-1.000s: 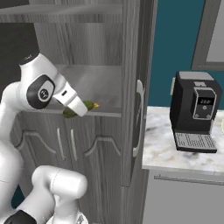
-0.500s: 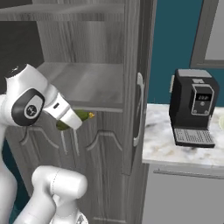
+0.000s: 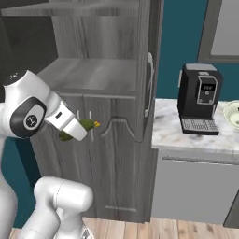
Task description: Pick the cucumbers from the cabinet and place them in one bowl. Pick the kiwi from the sink and place it in the other bowl.
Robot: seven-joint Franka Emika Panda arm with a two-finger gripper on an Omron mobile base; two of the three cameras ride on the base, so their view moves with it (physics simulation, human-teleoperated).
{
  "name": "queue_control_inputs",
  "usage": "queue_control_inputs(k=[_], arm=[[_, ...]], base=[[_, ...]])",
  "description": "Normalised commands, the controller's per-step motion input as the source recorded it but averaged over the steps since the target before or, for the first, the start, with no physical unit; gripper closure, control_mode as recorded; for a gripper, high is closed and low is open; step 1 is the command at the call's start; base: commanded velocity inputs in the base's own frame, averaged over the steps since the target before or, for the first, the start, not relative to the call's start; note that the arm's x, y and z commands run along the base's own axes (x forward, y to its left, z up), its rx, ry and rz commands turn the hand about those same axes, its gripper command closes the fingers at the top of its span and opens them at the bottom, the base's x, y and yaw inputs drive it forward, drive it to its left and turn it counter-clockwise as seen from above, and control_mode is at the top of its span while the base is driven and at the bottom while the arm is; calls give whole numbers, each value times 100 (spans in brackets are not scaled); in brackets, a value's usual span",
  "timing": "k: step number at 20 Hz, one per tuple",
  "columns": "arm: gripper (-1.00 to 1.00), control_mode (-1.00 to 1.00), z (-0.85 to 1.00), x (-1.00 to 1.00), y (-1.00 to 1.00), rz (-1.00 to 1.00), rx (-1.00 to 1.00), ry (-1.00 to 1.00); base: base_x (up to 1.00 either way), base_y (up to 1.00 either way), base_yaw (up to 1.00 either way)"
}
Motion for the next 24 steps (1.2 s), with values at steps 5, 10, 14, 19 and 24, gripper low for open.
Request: queue_control_inputs(k=[5,10,14,19,24], arm=[[100,100,0,0,0,0,0,0],[100,100,0,0,0,0,0,0],[100,100,0,0,0,0,0,0],[100,100,0,0,0,0,0,0],[100,100,0,0,0,0,0,0]], base=[[-54,-9,5],[-59,-8,13],[-38,-55,17],[-10,-88,8],[0,-100,-1]])
